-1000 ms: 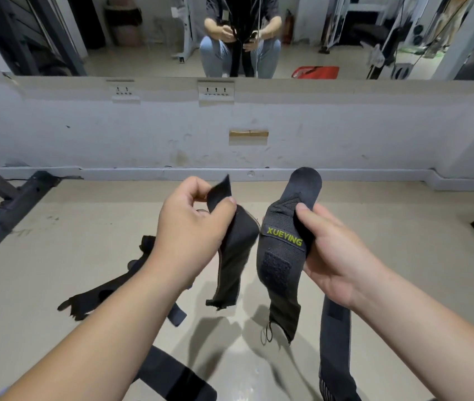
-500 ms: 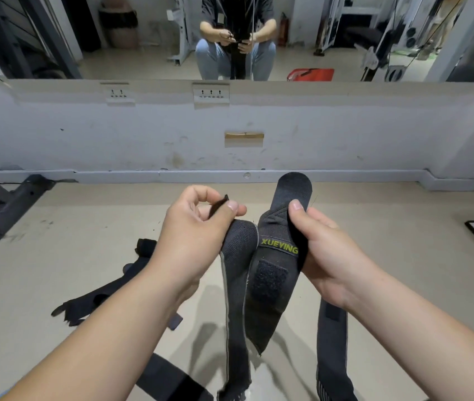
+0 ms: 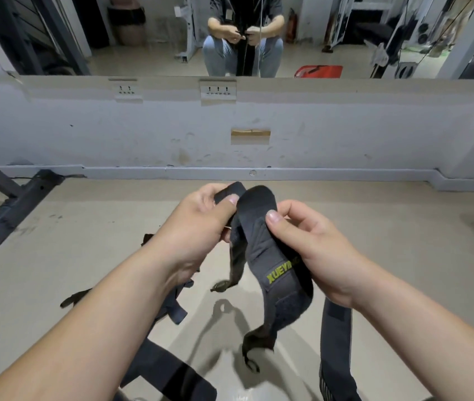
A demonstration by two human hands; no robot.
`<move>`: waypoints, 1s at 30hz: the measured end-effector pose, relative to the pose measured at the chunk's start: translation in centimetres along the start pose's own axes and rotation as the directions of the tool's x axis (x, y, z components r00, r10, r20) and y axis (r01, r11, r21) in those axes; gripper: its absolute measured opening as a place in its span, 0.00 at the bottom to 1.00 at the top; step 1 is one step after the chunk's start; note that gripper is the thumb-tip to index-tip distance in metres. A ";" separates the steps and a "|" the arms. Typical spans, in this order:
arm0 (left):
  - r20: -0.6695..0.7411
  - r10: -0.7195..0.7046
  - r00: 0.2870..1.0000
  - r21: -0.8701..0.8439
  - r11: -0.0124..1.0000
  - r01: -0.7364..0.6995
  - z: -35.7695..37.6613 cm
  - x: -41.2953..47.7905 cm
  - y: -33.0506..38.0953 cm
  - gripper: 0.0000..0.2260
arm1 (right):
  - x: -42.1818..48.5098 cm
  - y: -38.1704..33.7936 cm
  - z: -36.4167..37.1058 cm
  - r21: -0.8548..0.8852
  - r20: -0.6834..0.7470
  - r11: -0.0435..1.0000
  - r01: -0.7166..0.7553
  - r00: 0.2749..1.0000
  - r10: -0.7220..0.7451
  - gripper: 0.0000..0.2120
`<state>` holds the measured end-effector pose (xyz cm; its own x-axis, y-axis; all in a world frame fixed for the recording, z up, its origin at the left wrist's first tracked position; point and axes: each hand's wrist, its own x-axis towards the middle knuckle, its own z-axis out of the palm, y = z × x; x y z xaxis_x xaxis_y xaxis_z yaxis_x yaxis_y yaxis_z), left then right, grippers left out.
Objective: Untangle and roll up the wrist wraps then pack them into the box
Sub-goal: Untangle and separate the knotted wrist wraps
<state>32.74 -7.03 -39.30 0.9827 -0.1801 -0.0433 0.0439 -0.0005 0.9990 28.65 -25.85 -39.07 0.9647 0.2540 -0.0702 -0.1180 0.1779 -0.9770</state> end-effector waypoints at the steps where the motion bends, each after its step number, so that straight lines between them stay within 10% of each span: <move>1: -0.027 0.008 1.000 -0.033 0.999 -0.009 0.3 0.0 0.0 0.06 | 0.1 0.4 0.2 -0.033 -0.028 0.999 0.017 0.999 -0.018 0.08; 30: 0.042 0.069 0.997 0.033 0.997 -0.070 1.1 -0.9 -0.1 0.11 | 0.4 -0.1 0.2 0.078 -0.241 0.997 -0.005 0.970 0.024 0.05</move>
<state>31.62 -7.97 -39.30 0.9750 -0.2207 0.0262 -0.0315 -0.0206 0.9993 29.04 -25.59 -38.98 0.9899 0.0213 -0.1400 -0.1409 0.2498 -0.9580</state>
